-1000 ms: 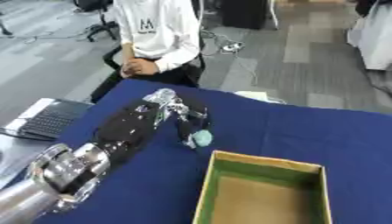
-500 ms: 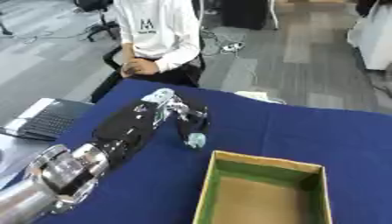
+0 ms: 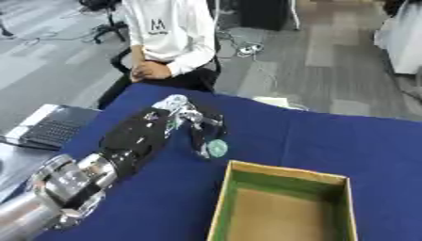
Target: Pick up objects on the table and place them in the box.
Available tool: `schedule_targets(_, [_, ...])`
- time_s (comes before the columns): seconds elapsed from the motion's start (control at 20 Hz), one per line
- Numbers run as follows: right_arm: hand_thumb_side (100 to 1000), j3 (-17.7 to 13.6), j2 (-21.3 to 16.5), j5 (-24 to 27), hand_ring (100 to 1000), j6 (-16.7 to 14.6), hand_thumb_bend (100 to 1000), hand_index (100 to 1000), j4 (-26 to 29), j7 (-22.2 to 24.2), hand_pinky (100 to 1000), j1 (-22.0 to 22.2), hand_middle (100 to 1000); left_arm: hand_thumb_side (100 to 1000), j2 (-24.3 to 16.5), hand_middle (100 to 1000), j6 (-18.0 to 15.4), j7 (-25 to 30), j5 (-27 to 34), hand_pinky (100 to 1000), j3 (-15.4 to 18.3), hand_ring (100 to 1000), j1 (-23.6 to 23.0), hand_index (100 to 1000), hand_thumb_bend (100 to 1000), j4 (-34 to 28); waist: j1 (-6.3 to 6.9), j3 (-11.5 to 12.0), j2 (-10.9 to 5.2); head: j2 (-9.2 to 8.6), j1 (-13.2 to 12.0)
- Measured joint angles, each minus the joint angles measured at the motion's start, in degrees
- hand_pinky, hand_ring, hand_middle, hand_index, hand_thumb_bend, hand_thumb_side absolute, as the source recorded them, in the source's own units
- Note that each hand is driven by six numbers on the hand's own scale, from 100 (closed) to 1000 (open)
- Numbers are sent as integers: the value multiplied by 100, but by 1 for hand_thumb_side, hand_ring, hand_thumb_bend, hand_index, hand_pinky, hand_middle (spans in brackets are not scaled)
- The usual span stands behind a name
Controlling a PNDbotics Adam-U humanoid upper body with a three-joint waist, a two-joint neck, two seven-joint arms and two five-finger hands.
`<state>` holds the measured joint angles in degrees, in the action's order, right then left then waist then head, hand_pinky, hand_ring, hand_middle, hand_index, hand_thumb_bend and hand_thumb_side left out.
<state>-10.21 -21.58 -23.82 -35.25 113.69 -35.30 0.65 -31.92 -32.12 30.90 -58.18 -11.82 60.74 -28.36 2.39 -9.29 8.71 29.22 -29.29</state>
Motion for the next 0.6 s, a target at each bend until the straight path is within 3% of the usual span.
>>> schedule_targets(0.5, [1000, 0, 1, 9, 264, 0, 100, 406, 0, 0, 148, 0, 274, 276, 0, 542, -193, -193, -106, 318, 0, 387, -6, 632, 911, 3, -2, 6, 0, 4, -49])
schedule_targets(0.55, [1000, 1, 1, 9, 264, 0, 100, 406, 0, 0, 148, 0, 274, 276, 0, 546, -212, -212, -119, 328, 0, 397, -6, 639, 911, 3, -2, 8, 0, 4, -49])
schedule_targets(0.6, [1000, 1, 1, 9, 264, 0, 100, 406, 0, 0, 148, 1, 274, 281, 0, 564, -229, -229, -130, 396, 0, 443, -6, 652, 930, 3, -2, 12, 0, 4, -50])
